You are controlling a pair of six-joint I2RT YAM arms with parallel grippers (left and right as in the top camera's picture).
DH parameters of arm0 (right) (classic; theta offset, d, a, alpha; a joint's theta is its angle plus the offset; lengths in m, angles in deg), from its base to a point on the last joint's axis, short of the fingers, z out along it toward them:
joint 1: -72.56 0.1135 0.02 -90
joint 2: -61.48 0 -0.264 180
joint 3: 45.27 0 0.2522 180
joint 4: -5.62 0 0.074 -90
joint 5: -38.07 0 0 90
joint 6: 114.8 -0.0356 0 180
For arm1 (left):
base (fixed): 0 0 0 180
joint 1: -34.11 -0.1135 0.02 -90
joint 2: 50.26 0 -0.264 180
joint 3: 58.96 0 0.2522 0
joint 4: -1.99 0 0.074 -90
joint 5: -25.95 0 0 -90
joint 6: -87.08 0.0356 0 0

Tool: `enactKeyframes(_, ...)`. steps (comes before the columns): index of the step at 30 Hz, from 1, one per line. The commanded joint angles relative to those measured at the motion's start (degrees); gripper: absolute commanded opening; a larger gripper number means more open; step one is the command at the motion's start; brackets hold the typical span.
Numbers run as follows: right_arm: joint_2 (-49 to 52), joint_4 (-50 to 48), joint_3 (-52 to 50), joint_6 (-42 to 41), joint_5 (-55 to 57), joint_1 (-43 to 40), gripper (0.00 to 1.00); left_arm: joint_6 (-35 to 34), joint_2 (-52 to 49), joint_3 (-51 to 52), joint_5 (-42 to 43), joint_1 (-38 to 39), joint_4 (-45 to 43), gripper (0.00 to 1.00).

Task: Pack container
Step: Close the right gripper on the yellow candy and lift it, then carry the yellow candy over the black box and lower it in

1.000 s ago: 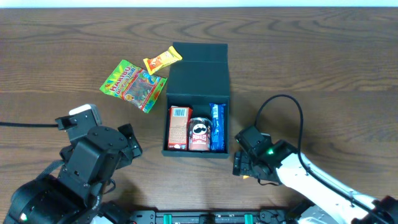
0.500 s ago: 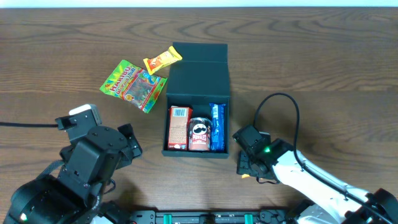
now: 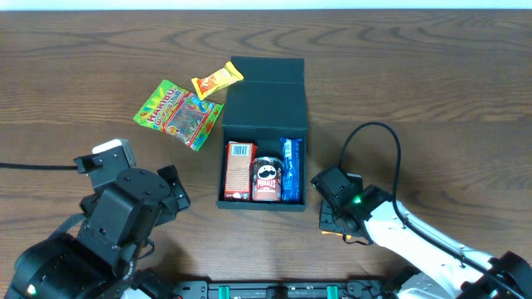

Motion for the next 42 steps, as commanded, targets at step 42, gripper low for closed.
enactKeyframes(42, 17.7, 12.4, 46.4, 51.1, 0.3, -2.3, 0.33, 0.4, 0.0, -1.2, -0.6, -0.2, 0.1, 0.95)
